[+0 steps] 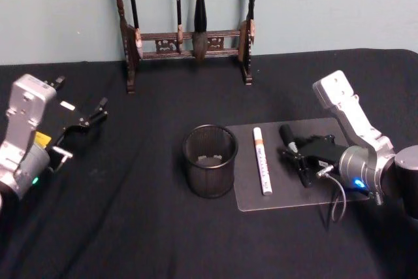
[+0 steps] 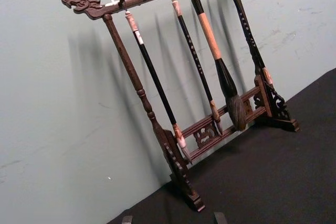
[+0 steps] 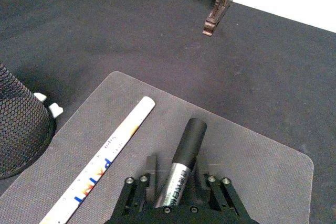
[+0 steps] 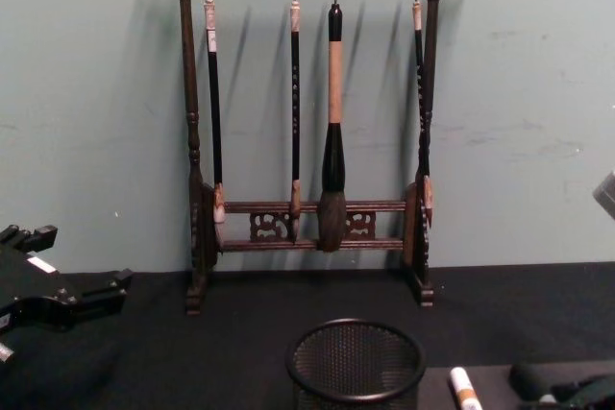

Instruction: Pick up the water-based marker from the table and place it into the pen holder.

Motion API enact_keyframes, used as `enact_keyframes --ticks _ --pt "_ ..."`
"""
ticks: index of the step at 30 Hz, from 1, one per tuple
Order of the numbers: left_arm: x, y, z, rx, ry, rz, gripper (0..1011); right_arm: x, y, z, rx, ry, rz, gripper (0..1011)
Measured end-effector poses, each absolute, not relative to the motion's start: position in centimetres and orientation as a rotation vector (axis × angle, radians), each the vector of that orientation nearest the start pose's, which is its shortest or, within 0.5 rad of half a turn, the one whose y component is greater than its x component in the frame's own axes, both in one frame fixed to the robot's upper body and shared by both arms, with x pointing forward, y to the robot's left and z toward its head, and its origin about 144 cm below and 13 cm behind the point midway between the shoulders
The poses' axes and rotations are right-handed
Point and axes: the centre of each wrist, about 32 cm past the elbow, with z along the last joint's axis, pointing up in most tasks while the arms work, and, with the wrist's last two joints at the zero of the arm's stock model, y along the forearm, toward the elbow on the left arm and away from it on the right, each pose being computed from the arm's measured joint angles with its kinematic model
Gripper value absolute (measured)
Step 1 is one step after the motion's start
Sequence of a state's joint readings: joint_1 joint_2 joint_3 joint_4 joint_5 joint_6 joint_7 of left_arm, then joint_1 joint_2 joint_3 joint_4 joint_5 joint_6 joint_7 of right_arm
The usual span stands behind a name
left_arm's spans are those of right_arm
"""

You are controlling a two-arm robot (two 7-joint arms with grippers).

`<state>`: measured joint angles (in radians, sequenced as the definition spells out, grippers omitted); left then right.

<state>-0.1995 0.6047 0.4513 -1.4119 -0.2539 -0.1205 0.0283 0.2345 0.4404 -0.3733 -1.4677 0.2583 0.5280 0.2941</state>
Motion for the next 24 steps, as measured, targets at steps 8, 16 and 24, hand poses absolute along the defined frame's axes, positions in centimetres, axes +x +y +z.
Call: enact_keyframes --ticks 8,16,24 --pt "48.86 30.97 113.98 0.304 -0.285 1.248 1001 50.65 -26.28 116.56 -0.575 0.241 -1.017 227" --pt "48.86 30.97 113.98 0.304 -0.285 1.248 1001 50.65 -26.28 116.56 -0.575 0.241 -1.017 214" --pt "48.86 30.97 113.98 0.304 -0.285 1.248 1001 50.46 -26.41 116.73 -0.554 0.220 -1.019 214"
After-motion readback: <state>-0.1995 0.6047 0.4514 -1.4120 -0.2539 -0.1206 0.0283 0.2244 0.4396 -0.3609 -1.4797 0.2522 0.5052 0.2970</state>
